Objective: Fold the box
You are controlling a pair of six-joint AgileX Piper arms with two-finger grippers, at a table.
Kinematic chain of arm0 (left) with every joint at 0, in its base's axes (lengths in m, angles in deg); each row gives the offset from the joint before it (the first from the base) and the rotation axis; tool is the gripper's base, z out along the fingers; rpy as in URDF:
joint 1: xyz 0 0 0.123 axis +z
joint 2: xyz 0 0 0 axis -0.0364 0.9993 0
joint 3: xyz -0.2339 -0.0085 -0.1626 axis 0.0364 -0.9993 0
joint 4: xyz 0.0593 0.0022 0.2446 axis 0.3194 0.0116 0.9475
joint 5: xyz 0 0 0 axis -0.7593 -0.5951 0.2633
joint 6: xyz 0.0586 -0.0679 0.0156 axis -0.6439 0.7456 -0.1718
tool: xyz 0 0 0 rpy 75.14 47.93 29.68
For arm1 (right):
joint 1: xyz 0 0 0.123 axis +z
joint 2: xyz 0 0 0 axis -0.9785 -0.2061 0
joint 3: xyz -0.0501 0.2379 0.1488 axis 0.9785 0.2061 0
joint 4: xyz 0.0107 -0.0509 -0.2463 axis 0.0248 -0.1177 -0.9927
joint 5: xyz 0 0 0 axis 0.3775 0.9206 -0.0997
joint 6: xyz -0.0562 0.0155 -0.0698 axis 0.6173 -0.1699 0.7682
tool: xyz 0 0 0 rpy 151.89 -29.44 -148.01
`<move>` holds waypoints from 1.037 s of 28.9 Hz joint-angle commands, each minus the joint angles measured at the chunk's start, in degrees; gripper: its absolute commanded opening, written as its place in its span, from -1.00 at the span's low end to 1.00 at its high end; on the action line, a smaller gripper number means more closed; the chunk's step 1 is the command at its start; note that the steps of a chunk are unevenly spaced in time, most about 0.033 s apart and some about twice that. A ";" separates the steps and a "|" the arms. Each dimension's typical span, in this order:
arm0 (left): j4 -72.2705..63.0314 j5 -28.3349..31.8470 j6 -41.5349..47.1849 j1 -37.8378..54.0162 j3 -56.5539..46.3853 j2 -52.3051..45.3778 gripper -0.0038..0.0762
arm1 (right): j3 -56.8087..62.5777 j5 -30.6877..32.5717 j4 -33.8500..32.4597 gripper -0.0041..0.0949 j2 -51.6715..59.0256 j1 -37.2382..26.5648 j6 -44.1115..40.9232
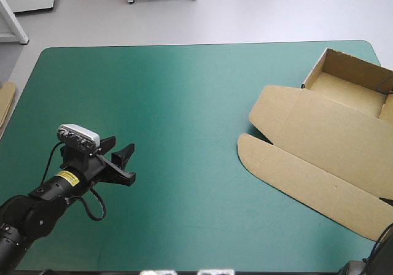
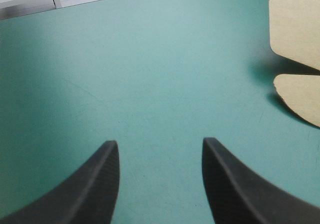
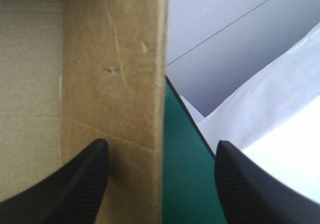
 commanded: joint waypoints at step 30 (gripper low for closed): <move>1.82 5.39 -0.05 -0.12 1.51 -0.41 0.01 | 5.76 -3.97 19.49 0.11 29.63 38.32 11.48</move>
